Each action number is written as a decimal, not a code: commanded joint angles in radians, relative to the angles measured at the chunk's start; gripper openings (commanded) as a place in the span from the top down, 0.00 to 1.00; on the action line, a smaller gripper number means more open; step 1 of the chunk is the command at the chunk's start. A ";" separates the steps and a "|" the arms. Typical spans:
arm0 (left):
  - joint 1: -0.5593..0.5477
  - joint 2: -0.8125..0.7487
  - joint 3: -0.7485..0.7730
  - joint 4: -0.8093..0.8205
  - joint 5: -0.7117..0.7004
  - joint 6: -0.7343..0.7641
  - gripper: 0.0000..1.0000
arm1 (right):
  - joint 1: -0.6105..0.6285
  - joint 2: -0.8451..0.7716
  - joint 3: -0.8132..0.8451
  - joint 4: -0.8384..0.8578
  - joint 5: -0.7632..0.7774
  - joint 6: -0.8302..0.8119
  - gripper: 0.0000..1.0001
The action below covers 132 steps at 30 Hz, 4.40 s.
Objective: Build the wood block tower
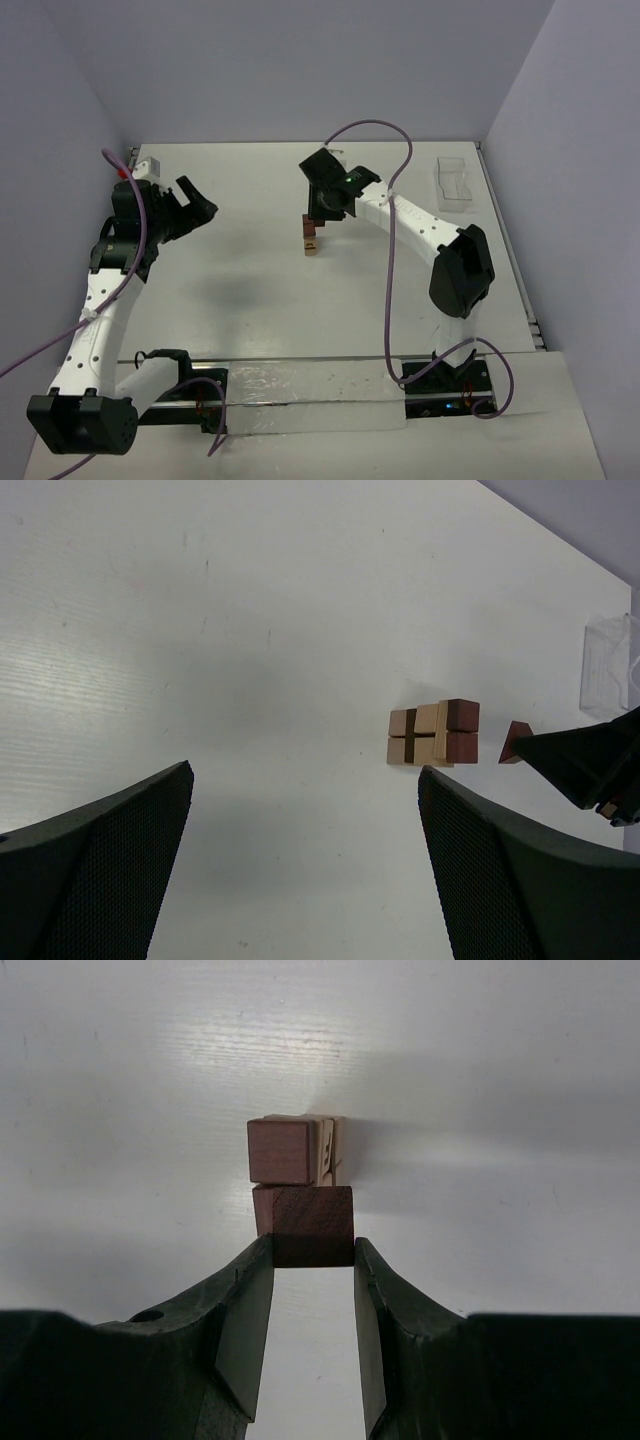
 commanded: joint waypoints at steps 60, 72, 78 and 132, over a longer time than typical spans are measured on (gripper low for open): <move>0.004 -0.046 -0.032 0.046 -0.012 -0.028 0.01 | 0.053 0.112 0.131 0.009 0.048 -0.028 0.84; 0.004 -0.050 -0.037 0.051 -0.014 -0.028 0.01 | 0.053 0.107 0.124 0.015 0.043 -0.034 0.55; 0.004 -0.050 -0.037 0.051 -0.014 -0.028 0.01 | 0.054 0.107 0.123 0.016 0.035 -0.038 0.56; 0.004 -0.053 -0.032 0.045 0.003 -0.023 0.01 | 0.072 0.095 0.115 0.034 0.010 -0.080 0.02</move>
